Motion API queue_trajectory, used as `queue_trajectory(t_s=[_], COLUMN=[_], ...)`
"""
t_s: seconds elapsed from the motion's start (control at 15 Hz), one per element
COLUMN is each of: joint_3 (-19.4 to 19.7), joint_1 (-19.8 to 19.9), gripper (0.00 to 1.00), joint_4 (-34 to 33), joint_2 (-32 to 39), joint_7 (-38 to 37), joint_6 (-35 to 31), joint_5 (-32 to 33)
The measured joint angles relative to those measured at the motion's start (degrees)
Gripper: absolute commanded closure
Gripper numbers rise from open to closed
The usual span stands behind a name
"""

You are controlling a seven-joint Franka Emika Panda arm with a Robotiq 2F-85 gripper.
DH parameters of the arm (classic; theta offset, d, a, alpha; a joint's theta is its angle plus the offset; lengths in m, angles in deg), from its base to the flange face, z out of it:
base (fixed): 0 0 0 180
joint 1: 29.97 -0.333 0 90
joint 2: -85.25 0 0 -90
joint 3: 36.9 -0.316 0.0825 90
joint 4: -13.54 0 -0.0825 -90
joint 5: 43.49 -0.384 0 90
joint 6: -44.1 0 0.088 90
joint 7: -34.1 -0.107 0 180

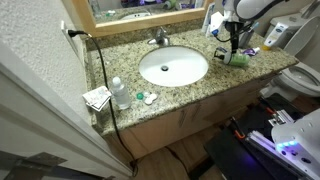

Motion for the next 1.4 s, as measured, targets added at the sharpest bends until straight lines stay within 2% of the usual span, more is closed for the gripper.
queue_trajectory(t_s=[0.27, 0.53, 0.87, 1.2, 1.4], joint_3=[1.7, 3.8, 3.9, 4.8, 5.7], joint_1=[-1.1, -1.3, -3.3, -4.0, -4.4], gripper=[0.00, 0.00, 0.00, 0.00, 0.00], joint_4=[-0.5, -3.5, -5.9, -6.2, -6.3], joint_2=[0.9, 4.7, 8.9, 9.3, 11.9], joint_7=[0.0, 0.0, 0.4, 0.4, 0.3], joint_6=[-0.1, -0.5, -0.4, -0.1, -0.2], joint_5=[0.0, -0.7, -4.2, -4.2, -4.2])
